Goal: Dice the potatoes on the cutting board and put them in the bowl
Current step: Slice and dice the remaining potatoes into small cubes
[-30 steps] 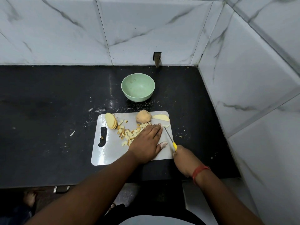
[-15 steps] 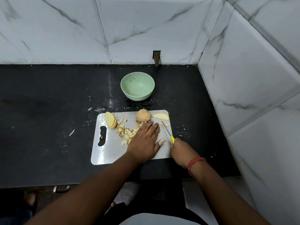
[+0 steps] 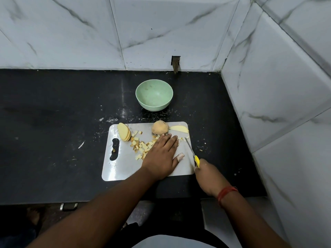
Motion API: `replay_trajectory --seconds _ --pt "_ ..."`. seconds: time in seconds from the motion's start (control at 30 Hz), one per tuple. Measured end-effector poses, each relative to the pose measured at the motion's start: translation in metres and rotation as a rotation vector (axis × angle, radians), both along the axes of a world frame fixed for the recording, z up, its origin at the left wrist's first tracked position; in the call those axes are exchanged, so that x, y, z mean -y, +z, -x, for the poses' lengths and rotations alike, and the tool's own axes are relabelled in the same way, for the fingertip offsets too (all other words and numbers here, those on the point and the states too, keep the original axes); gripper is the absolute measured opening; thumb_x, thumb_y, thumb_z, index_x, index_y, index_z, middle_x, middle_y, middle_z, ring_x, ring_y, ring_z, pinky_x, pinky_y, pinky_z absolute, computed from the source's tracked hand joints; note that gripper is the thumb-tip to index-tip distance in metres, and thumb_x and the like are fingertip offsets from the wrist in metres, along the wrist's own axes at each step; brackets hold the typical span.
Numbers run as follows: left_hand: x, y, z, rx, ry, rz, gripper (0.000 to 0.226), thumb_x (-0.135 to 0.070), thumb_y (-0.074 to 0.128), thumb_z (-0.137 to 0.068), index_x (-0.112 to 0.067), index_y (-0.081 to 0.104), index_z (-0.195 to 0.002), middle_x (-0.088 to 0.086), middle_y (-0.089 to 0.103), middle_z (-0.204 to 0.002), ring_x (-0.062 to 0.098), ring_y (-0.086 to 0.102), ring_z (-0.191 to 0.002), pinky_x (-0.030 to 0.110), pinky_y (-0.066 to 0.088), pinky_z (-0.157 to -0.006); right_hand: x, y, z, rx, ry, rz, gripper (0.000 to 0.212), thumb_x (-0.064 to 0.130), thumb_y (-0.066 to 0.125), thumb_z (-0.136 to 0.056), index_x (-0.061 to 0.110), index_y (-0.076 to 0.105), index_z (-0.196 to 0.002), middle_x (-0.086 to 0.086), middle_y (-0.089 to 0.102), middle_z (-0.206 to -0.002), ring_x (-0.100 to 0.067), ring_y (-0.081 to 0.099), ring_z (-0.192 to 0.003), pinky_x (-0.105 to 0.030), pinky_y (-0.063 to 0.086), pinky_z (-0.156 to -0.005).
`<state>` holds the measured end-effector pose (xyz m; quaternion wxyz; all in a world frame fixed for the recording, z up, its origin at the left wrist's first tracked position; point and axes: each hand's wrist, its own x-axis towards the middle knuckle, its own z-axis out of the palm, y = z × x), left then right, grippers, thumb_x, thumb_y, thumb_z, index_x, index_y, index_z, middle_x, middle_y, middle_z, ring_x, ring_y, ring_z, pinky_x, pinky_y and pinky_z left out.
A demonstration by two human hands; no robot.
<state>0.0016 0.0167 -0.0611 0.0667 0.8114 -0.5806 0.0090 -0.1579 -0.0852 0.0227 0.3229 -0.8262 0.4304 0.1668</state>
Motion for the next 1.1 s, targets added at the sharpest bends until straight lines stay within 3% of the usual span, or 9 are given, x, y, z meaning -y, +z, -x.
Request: replay_trajectory --seconds 0.13,0.33,0.8,1.1 --pt "-0.002 0.000 0.001 0.007 -0.006 0.035 0.071 -0.056 0.020 -0.108 -0.008 0.046 -0.153 0.009 0.043 -0.160 0.027 0.031 -0.151 0.044 0.021 -0.127 -0.008 0.004 -0.006 0.080 -0.011 0.013 0.011 0.018 0.037 -0.102 0.011 0.046 -0.099 -0.014 0.059 -0.098 -0.026 0.056 -0.081 -0.027 0.036 -0.067" --pt "-0.003 0.001 0.002 0.002 0.031 0.070 0.068 -0.053 0.028 -0.107 -0.004 0.049 -0.149 0.013 0.050 -0.153 0.029 0.037 -0.148 0.044 0.026 -0.126 -0.012 -0.006 -0.014 0.013 0.014 0.015 0.021 0.018 0.039 -0.102 0.004 0.051 -0.112 -0.018 0.062 -0.111 -0.033 0.062 -0.098 -0.028 0.038 -0.070" --pt "-0.002 -0.001 0.001 0.007 0.019 0.104 0.063 -0.049 0.032 -0.107 -0.005 0.054 -0.146 0.010 0.053 -0.148 0.029 0.039 -0.145 0.044 0.028 -0.124 -0.010 -0.007 -0.007 -0.054 0.051 0.014 0.015 0.015 0.040 -0.101 0.005 0.050 -0.108 -0.016 0.060 -0.106 -0.024 0.051 -0.079 -0.027 0.036 -0.068" --pt "-0.003 0.003 0.002 -0.010 0.052 0.125 0.062 -0.048 0.034 -0.107 -0.004 0.054 -0.146 0.011 0.054 -0.148 0.028 0.041 -0.143 0.043 0.032 -0.122 -0.008 -0.013 -0.019 -0.001 0.035 0.011 0.019 0.015 0.038 -0.100 0.005 0.051 -0.109 -0.018 0.061 -0.108 -0.031 0.061 -0.090 -0.029 0.039 -0.069"
